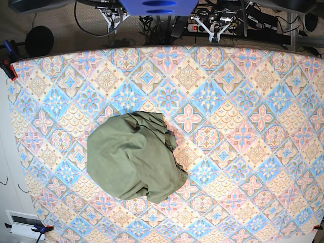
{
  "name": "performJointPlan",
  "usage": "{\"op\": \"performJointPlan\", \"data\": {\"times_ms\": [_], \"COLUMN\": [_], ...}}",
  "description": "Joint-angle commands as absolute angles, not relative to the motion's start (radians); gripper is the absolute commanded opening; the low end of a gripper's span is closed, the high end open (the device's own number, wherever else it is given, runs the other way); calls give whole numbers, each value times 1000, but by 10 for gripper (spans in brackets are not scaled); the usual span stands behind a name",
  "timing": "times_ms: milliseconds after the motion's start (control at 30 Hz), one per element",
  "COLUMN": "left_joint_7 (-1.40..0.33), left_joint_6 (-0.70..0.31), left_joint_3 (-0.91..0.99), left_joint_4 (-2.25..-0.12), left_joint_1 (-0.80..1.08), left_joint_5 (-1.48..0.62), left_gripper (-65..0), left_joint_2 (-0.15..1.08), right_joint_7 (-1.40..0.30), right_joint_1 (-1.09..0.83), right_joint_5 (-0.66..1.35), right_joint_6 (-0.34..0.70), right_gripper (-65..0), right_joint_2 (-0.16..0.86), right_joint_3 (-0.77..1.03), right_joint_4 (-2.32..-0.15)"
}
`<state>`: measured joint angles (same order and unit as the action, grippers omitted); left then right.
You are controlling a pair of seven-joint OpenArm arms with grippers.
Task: Layout the t-shirt on the table in an organized manner, then fold the t-shirt properly
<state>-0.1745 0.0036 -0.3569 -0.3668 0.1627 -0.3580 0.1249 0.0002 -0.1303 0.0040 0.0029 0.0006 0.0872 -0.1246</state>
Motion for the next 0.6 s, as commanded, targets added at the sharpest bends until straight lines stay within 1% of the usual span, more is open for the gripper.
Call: {"op": "performJointPlan", "data": {"times_ms": [0,333,467,567], "left_joint_7": [-171,-171,-171,-171], "left_joint_6": [4,4,4,4], "left_joint_3": [-358,-358,-358,-358], "left_joint_4": [-371,-371,-371,-371], "left_joint_1": [165,165,163,166], "left_joint_5": [-352,-352,-352,-352], "left_gripper": [-650,-650,-650,-650], "left_joint_2": [127,127,127,127], "right_joint_7": [4,2,-38,-36], "right_joint_1": [-133,-133,-133,-133], "right_joint_5": [7,7,7,5], "right_joint_6": [4,4,4,4], "right_gripper": [-646,-646,-646,-648], "right_joint_2": [4,5,5,5], "right_joint_3": [87,87,87,87], "right_joint_4": [-124,-124,-124,-125]}}
